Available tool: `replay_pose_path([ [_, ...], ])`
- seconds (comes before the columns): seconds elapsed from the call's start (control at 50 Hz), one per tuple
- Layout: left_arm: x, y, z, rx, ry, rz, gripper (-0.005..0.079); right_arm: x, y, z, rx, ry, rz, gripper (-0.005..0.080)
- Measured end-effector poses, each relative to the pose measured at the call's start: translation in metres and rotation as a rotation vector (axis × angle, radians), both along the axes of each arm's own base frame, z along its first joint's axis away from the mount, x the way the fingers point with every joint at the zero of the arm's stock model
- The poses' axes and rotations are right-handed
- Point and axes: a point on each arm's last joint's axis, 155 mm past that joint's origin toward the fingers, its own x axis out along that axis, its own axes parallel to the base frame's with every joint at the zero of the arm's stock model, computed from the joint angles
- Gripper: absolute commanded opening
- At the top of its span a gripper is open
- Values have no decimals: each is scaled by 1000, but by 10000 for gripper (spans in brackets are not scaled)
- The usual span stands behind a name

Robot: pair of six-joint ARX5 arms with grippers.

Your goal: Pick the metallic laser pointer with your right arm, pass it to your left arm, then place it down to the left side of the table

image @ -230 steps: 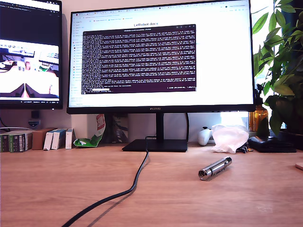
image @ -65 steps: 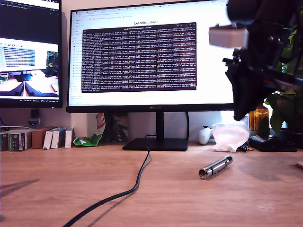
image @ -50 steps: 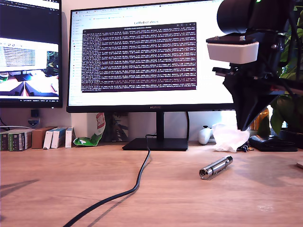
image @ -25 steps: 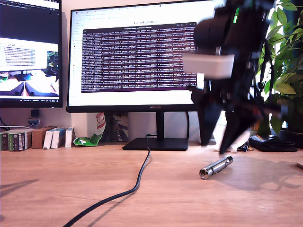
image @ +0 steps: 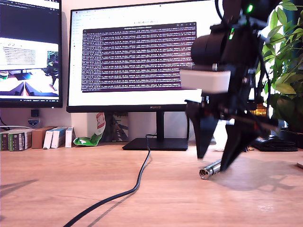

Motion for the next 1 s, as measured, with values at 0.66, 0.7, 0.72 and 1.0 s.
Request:
replay_pose_path([
  [0.66,0,0,0,0,0,0,-22,-4,-5,1,26,49,-8,26],
  [0.7,0,0,0,0,0,0,-22,-5,-5,1,26,49,-8,-9],
  [0.72,0,0,0,0,0,0,-22,-5,-5,1,26,49,-8,-14],
  [1.0,0,0,0,0,0,0,-22,-4,-3,1,31,44,-6,-13],
])
